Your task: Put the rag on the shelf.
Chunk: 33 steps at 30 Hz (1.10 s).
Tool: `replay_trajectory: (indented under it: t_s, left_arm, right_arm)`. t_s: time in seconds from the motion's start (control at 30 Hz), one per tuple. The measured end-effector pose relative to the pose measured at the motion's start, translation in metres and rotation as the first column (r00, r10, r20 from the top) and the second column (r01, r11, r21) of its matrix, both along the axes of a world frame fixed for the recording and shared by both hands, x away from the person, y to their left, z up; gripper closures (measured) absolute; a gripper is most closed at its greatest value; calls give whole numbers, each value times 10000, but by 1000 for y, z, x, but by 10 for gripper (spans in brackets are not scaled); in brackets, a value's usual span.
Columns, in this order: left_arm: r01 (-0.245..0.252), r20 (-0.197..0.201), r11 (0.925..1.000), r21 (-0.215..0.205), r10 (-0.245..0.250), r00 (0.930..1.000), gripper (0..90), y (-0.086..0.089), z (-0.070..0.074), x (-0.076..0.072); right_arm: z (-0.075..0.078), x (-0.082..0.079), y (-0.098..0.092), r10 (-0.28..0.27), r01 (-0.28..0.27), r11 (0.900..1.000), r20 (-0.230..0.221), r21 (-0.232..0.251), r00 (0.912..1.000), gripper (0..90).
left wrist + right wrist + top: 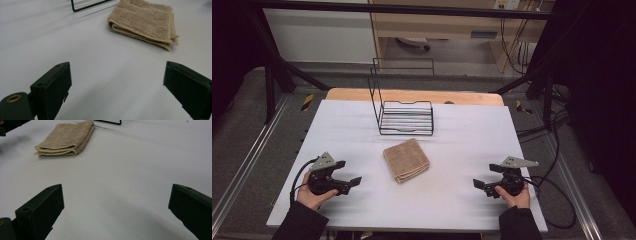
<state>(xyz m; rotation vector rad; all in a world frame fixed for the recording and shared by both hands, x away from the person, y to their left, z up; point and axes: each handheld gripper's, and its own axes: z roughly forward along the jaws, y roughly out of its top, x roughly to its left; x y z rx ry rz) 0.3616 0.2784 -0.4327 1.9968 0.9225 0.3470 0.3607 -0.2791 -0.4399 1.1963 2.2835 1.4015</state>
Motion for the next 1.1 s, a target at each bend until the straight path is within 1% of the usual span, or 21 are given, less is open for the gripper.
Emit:
replay_trajectory:
  t_s: [0.07, 0.33, 0.4, 0.5, 0.67, 0.8, 0.9, 0.97, 1.03, 1.1]
  left_arm:
    - [-1, -60, 10000, -12, 1, 10000, 79, -3, -1, 0]
    - [54, -193, 9999, 120, -51, 9998, 82, -14, -1, 3]
    - [55, -230, 9999, 95, -52, 9997, 82, -19, 0, 4]
    - [29, -294, 10000, 48, -28, 9996, 89, -21, 1, 6]
    - [-110, -426, 9999, -67, 107, 9990, 89, -30, 3, 12]
    - [-148, -451, 9998, -126, 143, 9989, 92, -34, 7, 15]
    - [-152, -431, 9999, -23, 151, 9990, 97, -38, 9, 18]
    - [-163, -386, 9998, 121, 167, 9991, 100, -41, 11, 21]
    - [-166, -434, 9998, 113, 171, 9989, 102, -46, 13, 27]
    - [-143, -400, 9998, 123, 148, 9991, 105, -49, 15, 31]
  right_arm:
    - [0, 0, 1, -14, 14, 10000, -63, 28, 10000, 6]
    - [0, 0, 1, -47, 47, 10000, -53, -19, 10000, 6]
    - [0, 0, 1, -48, 48, 10000, -46, -24, 10000, 6]
    - [0, 0, 1, -63, 63, 10000, -38, -22, 10000, 6]
    - [0, 0, 1, -63, 63, 10000, -18, 0, 10000, 6]
    - [0, 0, 1, -55, 55, 10000, -30, -51, 10000, 6]
    - [0, 0, 1, -45, 45, 10000, -14, -67, 10000, 6]
    - [0, 0, 2, -52, 52, 10000, -43, -45, 10000, 6]
    - [0, 0, 3, -64, 64, 9999, -48, -112, 10000, 6]
    - [0, 1, 3, -51, 50, 9999, -60, -124, 10000, 6]
